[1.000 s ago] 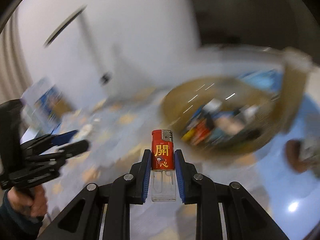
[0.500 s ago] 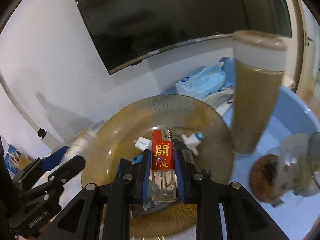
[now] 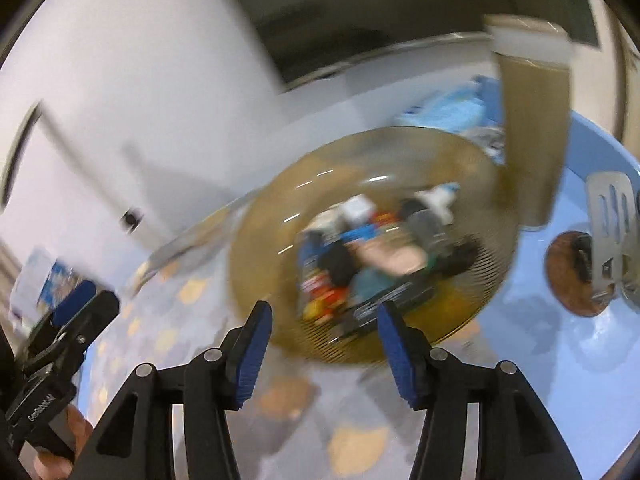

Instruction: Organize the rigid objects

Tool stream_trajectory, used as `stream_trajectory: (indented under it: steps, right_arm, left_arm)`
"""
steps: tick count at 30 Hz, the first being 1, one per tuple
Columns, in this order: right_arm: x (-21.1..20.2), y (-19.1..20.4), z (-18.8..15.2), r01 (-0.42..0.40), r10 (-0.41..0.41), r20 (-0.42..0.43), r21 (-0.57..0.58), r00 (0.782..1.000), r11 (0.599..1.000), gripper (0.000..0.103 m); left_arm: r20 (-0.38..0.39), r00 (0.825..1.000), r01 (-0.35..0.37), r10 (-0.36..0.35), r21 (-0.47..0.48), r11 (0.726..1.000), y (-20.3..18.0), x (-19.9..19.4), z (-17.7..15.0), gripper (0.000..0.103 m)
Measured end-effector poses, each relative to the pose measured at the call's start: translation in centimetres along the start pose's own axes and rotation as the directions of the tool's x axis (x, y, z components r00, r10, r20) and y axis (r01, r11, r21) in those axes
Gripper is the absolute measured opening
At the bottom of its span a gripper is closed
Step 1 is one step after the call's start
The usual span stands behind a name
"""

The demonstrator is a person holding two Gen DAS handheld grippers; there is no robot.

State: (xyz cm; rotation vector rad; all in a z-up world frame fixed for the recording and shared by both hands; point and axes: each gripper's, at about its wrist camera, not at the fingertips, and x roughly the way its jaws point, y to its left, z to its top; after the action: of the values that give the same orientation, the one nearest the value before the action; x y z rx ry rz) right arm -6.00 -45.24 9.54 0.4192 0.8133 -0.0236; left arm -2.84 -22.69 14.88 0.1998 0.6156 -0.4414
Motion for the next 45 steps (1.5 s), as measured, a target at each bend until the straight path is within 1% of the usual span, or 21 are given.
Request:
stream_trajectory:
  steps: [2, 4, 9, 13, 16, 19, 22, 26, 28, 30, 33, 35, 36, 38, 39, 41, 43, 45]
  right_arm:
    - [-0.3, 2.6, -1.1, -0.03, 0.029, -0.008, -0.047, 1.0, 0.998, 0.057]
    - [-0.6, 5.1, -2.2, -0.077, 0.075, -0.023, -0.078, 0.997, 0.994, 0.057]
    - [-0.7, 10.8, -4.5, -0.138, 0.13, -0.06, -0.169, 0.99, 0.976, 0.057]
    - [-0.7, 14.8, -6.2, -0.17, 0.154, -0.082, -0.246, 0.985, 0.954, 0.057]
    - [-0.7, 17.1, -7.4, -0.17, 0.151, -0.085, -0.298, 0.985, 0.939, 0.058]
    - [-0.4, 18.3, -8.8, -0.166, 0.141, -0.096, -0.33, 0.985, 0.929, 0.058]
    - [0.5, 18.6, -9.9, -0.165, 0.13, -0.124, -0.329, 0.984, 0.93, 0.058]
    - [1.2, 18.9, -10.4, -0.152, 0.116, -0.129, -0.329, 0.985, 0.932, 0.058]
    - [1.5, 19.1, -10.6, -0.139, 0.106, -0.112, -0.34, 0.988, 0.93, 0.058]
    - [2.0, 19.3, -11.0, -0.105, 0.081, -0.08, -0.368, 0.994, 0.924, 0.058]
    - [2.9, 19.4, -11.6, -0.075, 0.07, -0.026, -0.41, 0.997, 0.909, 0.058]
    - [3.9, 19.4, -12.3, -0.025, 0.038, 0.019, -0.453, 0.999, 0.891, 0.059]
    - [4.5, 19.4, -12.5, -0.013, 0.024, 0.019, -0.46, 1.0, 0.888, 0.059]
    - [5.8, 19.0, -12.9, -0.03, 0.021, -0.025, -0.457, 0.999, 0.889, 0.058]
    - [6.4, 18.7, -13.1, -0.041, 0.024, -0.043, -0.449, 0.999, 0.892, 0.058]
    - [7.2, 18.2, -13.5, -0.029, 0.006, -0.053, -0.445, 0.999, 0.895, 0.059]
    - [8.0, 18.1, -13.6, -0.012, -0.023, -0.074, -0.447, 0.997, 0.894, 0.059]
    - [8.1, 18.3, -13.8, -0.016, -0.023, -0.079, -0.457, 0.997, 0.89, 0.059]
  left_arm:
    - [-0.004, 0.999, -0.037, 0.037, -0.01, 0.999, 1.0, -1.6, -0.8, 0.083]
    - [0.006, 0.998, -0.06, 0.061, -0.029, 0.998, 2.4, -3.7, -2.0, 0.083]
    - [0.031, 0.99, -0.133, 0.135, -0.057, 0.989, 5.7, -8.2, -4.3, 0.083]
    - [0.06, 0.983, -0.167, 0.174, -0.106, 0.98, 8.1, -10.8, -5.6, 0.085]
    - [0.061, 0.981, -0.176, 0.186, -0.144, 0.974, 9.3, -11.3, -6.6, 0.086]
    - [0.034, 0.981, -0.183, 0.192, -0.178, 0.967, 10.2, -10.9, -8.0, 0.086]
    - [0.011, 0.983, -0.179, 0.185, -0.203, 0.963, 10.8, -10.5, -9.3, 0.086]
    - [-0.002, 0.98, -0.195, 0.199, -0.218, 0.956, 11.2, -9.8, -10.5, 0.086]
    - [-0.016, 0.978, -0.208, 0.21, -0.226, 0.952, 11.4, -9.1, -11.2, 0.086]
    - [-0.037, 0.976, -0.219, 0.217, -0.239, 0.946, 11.7, -8.0, -11.9, 0.086]
    - [-0.074, 0.972, -0.233, 0.221, -0.28, 0.931, 12.4, -6.1, -13.6, 0.086]
    - [-0.111, 0.974, -0.221, 0.196, -0.312, 0.924, 12.8, -4.7, -14.6, 0.086]
    - [-0.132, 0.975, -0.212, 0.177, -0.327, 0.921, 13.0, -4.0, -15.1, 0.086]
    - [-0.163, 0.976, -0.197, 0.147, -0.355, 0.914, 13.3, -2.8, -15.8, 0.086]
    - [-0.18, 0.971, -0.214, 0.158, -0.359, 0.908, 13.4, -2.3, -16.0, 0.086]
    - [-0.194, 0.964, -0.243, 0.182, -0.358, 0.902, 13.4, -1.9, -16.4, 0.086]
    - [-0.209, 0.957, -0.263, 0.199, -0.344, 0.901, 13.2, -1.5, -16.7, 0.086]
    - [-0.229, 0.951, -0.275, 0.207, -0.324, 0.905, 12.8, -1.1, -16.9, 0.086]
